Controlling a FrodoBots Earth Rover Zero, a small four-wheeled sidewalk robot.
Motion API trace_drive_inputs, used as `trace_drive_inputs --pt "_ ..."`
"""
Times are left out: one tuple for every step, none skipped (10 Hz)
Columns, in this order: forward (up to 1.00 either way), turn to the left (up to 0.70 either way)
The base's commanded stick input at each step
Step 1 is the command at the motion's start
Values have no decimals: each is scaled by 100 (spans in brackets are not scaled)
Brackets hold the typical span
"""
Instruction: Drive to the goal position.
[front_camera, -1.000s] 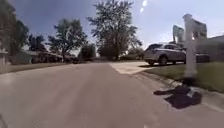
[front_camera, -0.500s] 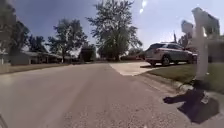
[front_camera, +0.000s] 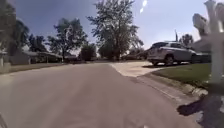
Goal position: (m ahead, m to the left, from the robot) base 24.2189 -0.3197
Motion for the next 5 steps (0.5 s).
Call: trace_drive_inputs --pt "70 28" --pt "70 35" --pt "70 35" --pt "70 35" --pt "70 35"
